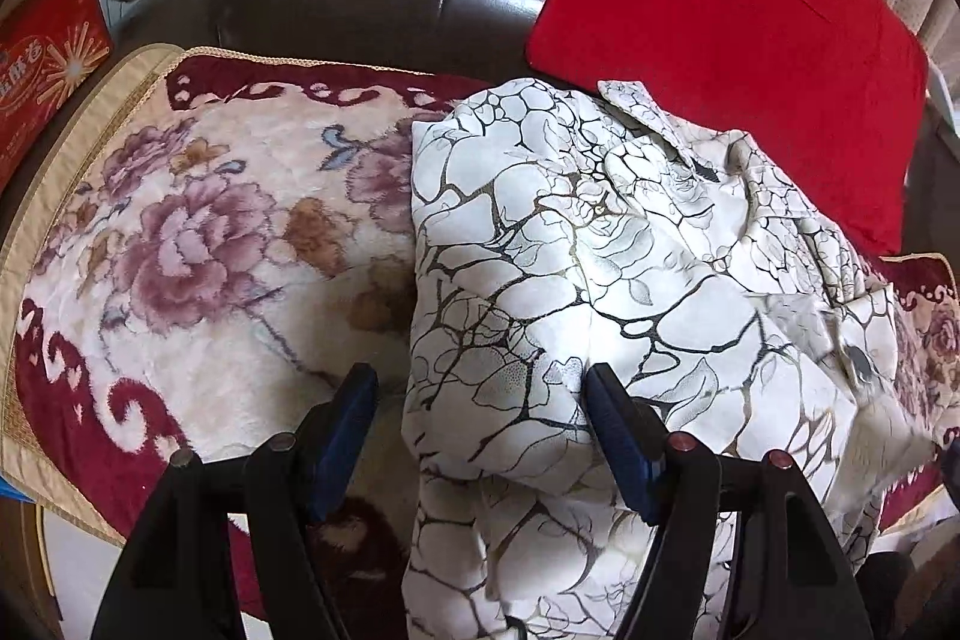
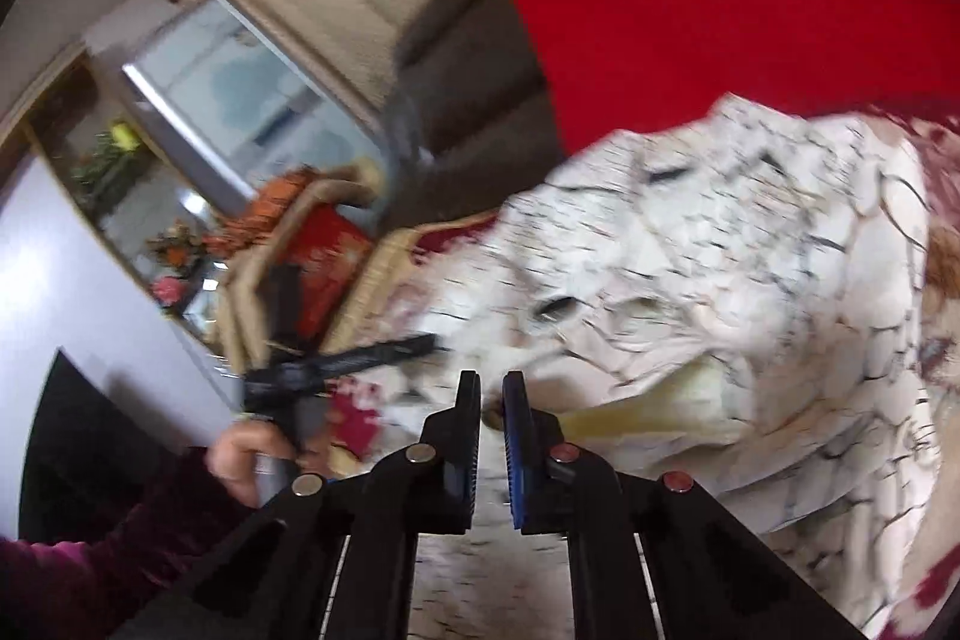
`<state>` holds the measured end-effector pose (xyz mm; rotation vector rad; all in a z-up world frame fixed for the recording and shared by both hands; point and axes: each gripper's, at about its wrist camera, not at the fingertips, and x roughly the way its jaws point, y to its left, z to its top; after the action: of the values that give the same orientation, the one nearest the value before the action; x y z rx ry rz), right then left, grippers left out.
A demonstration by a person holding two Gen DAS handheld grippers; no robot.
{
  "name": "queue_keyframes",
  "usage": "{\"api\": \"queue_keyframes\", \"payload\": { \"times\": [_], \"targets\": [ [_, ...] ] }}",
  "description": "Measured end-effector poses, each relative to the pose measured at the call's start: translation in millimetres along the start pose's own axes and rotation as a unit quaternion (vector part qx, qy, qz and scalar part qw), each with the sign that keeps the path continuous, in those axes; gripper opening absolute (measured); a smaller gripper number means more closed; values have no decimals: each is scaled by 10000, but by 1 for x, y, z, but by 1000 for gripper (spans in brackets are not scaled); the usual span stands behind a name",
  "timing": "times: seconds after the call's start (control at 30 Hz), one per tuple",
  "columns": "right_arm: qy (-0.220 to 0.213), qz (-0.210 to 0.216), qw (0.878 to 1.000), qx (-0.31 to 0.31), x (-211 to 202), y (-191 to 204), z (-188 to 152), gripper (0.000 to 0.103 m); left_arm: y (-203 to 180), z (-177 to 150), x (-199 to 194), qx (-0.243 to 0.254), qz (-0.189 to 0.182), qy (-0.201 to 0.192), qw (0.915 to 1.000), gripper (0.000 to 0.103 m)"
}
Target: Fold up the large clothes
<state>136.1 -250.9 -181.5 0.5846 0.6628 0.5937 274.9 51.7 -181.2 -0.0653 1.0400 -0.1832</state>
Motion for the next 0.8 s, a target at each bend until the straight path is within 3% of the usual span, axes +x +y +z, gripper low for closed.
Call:
{"api": "queue_keyframes", "payload": {
  "times": [0.07,0.13,0.23,0.3,0.33,0.37,0.4,0.43,0.5,0.6,0.8],
  "targets": [
    [-91,124,9997,-193,-9,19,-2,8,4,-2,2,-70,-59,17,10000,72],
    [-197,-166,9992,-298,-18,24,-1,8,7,-4,5,-120,-103,50,9999,72],
    [-31,-738,9972,130,-27,-5,7,13,10,-5,10,-186,-132,120,9997,72],
    [32,-889,9938,667,-35,-35,10,17,11,-6,12,-158,-92,146,9997,74],
    [1,-844,9920,935,-38,-50,11,28,12,-7,15,-153,-88,179,9997,74],
    [-15,-800,9899,1167,-39,-63,11,55,12,-7,16,-158,-94,203,9996,74],
    [-64,-707,9865,1478,-40,-77,12,71,13,-7,17,-166,-96,227,9996,74],
    [-165,-594,9841,1665,-40,-84,13,77,14,-9,19,-167,-94,250,9995,74],
    [-233,-250,9814,1890,-35,-96,16,77,17,-13,23,-147,-75,291,9994,75],
    [-7,5,9772,2123,-18,-108,21,73,21,-22,29,-171,-95,333,9993,76],
    [789,12,9702,2291,36,-110,20,61,25,-26,30,-289,-185,276,9990,76]
  ]
}}
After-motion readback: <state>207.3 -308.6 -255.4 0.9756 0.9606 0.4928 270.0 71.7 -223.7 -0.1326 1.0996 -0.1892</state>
